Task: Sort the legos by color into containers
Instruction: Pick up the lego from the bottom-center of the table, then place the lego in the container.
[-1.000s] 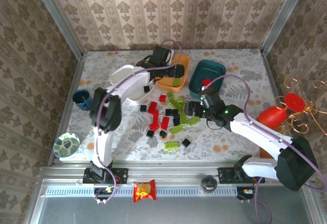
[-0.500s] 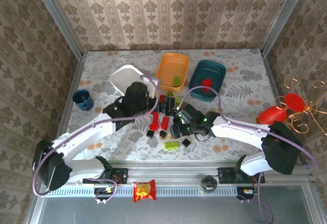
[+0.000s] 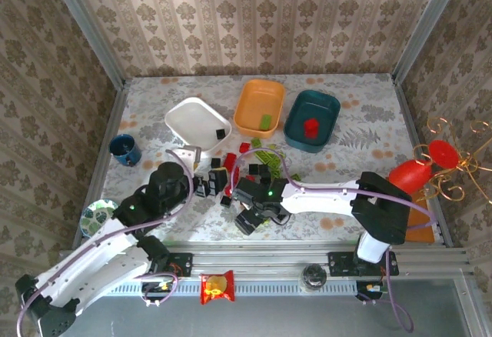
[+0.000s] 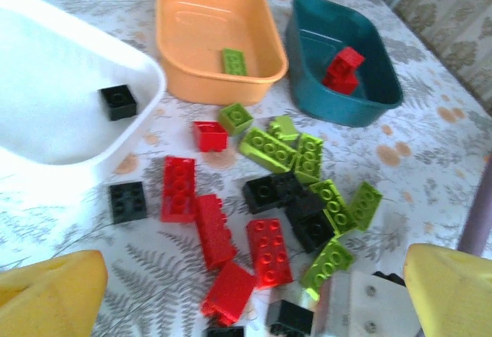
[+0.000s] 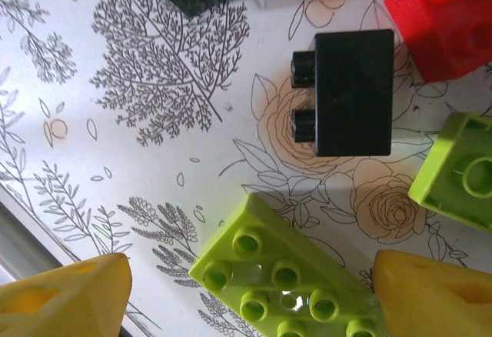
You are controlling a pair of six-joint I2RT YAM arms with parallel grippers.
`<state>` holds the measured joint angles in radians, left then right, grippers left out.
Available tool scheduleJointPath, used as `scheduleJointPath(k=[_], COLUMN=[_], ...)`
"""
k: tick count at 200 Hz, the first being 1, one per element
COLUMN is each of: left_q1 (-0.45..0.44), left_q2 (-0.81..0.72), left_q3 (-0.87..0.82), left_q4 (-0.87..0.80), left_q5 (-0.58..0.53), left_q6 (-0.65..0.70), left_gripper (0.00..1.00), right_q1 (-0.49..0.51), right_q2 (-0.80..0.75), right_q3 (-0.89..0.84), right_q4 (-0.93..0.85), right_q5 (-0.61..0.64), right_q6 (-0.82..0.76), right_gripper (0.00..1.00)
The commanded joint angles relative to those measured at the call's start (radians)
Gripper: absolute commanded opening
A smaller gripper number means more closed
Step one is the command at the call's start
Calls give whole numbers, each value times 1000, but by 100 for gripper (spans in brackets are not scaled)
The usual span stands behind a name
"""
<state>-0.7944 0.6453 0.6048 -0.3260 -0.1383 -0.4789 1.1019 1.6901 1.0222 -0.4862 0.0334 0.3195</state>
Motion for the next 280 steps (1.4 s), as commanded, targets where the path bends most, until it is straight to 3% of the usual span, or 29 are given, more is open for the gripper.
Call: scheduleJointPath(k=[1, 58, 98, 133, 166, 224, 237, 280], left_q1=[41, 153, 164, 165, 167, 167, 167, 167], left_q2=[-53, -125, -103, -74, -68, -37, -22, 25], left_q3=[16, 29, 20, 16, -5, -65, -80, -103], left_q4=[-121, -162, -132, -114, -93, -44, -22, 12], left_q5=[-72, 5, 48, 72, 72, 75, 87, 117], left_q6=[-12, -9, -15, -13, -28, -56, -64, -79], left_gripper=[100, 100, 100, 100, 100, 100, 100, 100], right_q1=[11, 51, 62, 61, 38, -212, -276, -450], right_q2=[21, 57, 70, 24, -80, -330, -307, 27], right_q3=[22, 27, 31, 1, -45, -42, 19, 387], right_q4=[-74, -138, -107, -25, 29, 166, 192, 127], right_q5=[31, 89, 132, 70, -16, -67, -35, 79], right_q6=[-50, -64, -53, -61, -70, -1, 14, 85], right_gripper=[82, 73, 55, 35, 27, 29, 29, 30])
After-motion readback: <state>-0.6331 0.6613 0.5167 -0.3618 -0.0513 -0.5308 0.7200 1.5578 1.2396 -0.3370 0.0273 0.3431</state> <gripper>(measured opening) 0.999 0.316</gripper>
